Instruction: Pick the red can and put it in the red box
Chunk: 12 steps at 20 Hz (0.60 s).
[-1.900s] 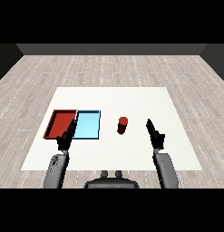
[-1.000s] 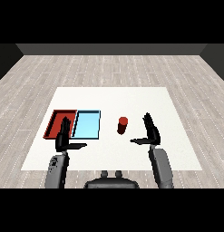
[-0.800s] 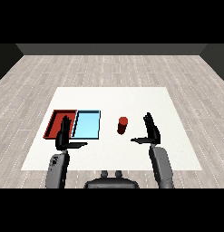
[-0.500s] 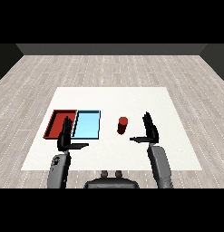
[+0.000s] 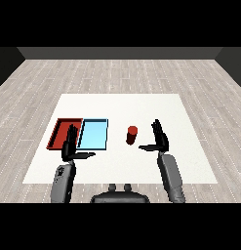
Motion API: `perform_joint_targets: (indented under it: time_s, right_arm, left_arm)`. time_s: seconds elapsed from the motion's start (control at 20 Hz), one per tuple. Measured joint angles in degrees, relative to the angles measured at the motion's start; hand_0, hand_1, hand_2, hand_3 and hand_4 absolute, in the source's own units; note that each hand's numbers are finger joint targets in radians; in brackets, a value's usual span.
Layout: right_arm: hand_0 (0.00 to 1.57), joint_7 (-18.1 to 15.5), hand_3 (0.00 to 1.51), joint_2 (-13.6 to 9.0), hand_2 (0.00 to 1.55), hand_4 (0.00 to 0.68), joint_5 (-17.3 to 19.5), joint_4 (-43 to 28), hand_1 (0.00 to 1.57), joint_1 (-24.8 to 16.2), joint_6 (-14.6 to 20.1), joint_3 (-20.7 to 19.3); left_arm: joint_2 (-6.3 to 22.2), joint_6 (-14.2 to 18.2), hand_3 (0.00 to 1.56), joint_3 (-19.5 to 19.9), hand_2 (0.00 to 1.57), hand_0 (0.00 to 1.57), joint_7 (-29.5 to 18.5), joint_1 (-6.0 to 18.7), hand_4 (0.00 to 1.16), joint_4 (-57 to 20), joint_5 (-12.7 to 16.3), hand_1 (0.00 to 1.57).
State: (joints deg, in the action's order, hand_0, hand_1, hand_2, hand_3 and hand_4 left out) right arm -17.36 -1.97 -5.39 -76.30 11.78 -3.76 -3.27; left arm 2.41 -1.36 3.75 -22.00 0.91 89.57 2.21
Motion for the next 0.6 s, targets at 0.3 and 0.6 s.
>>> perform_joint_targets:
  time_s: [0.3, 0.6]
  right_arm:
    - [0.0, -2.06, 0.0, 1.35, 0.0, 0.0, -1.16, 6.07, 0.0, 2.87, 1.08, 0.8]
    - [0.0, -5.59, 0.0, 1.81, 0.0, 0.0, -3.26, 15.08, 0.0, 7.74, 2.23, 0.59]
  left_arm:
    - [0.24, -0.53, 0.0, 0.55, 0.0, 0.0, -0.71, -1.21, 0.0, 0.59, 0.87, 0.0]
    - [0.08, -0.5, 0.0, 0.0, 0.0, 0.0, 1.3, -1.44, 0.0, 2.94, 1.31, 0.0]
